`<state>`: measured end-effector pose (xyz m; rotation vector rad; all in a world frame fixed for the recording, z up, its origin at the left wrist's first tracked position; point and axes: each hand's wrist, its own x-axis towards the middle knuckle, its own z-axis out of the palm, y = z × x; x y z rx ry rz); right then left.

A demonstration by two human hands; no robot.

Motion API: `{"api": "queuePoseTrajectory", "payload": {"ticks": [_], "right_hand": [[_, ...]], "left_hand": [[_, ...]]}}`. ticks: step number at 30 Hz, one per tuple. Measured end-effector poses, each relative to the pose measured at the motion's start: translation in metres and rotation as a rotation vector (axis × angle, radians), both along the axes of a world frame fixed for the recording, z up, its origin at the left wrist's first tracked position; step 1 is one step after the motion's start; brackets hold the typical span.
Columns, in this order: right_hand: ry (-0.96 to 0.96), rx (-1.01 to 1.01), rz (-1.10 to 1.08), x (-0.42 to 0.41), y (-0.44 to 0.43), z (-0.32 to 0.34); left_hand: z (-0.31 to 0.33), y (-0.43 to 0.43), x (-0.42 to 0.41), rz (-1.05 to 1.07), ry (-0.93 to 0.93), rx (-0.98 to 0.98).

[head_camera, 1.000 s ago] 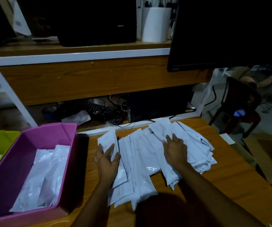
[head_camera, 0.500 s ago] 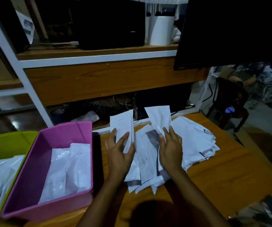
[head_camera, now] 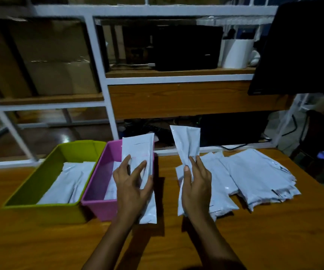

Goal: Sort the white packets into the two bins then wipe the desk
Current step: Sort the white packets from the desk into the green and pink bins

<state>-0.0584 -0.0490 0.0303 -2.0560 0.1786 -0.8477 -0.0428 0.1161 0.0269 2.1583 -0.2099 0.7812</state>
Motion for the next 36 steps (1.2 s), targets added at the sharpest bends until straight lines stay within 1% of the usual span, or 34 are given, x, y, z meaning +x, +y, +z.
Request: {"api": "queuePoseTrajectory", "payload": {"ticks": [6,9,14,18,20,23,25,27,28,29,30,32,33,35,36], "right_hand": [[0.036,0.025,0.132,-0.012,0.055,0.000],[0.041,0.012,0.165,-0.008,0.073,0.006],[0.159,-0.016,0.247,0.032,0.102,0.017],[0.282,-0.123,0.304,0.078,0.118,0.005],[0.379,-0.173,0.284,0.105,0.141,-0.010],[0.581,-0.228,0.226,0.120,0.141,-0.020],[0.647,-0.297,0.177,0.136,0.149,-0.034],[0.691,-0.355,0.138,0.147,0.155,-0.046],[0.719,-0.364,0.122,0.152,0.160,-0.053],[0.755,-0.355,0.119,0.156,0.164,-0.058],[0.791,-0.315,0.134,0.162,0.167,-0.060],[0.840,-0.305,0.186,0.170,0.167,-0.059],[0.849,-0.377,0.240,0.176,0.164,-0.059],[0.900,-0.606,0.406,0.187,0.158,-0.059],[0.967,-0.707,0.475,0.189,0.155,-0.061]], "left_hand": [[0.000,0.061,-0.013,0.138,0.018,0.134],[-0.002,0.083,-0.005,0.163,0.053,0.189],[0.004,0.099,0.034,0.157,0.131,0.280],[0.004,0.100,0.076,0.158,0.245,0.389],[-0.013,0.109,0.101,0.114,0.341,0.457],[-0.030,0.096,0.108,0.124,0.498,0.527],[-0.038,0.097,0.121,0.111,0.554,0.565],[-0.036,0.099,0.134,0.010,0.572,0.692],[-0.035,0.100,0.142,-0.059,0.611,0.752],[-0.038,0.102,0.151,-0.142,0.688,0.806],[-0.042,0.103,0.158,-0.194,0.815,0.870],[-0.048,0.111,0.167,-0.225,0.994,1.014],[-0.049,0.115,0.171,-0.222,1.029,1.061],[-0.052,0.120,0.181,-0.255,1.062,1.054],[-0.052,0.120,0.185,-0.299,1.073,1.071]]}}
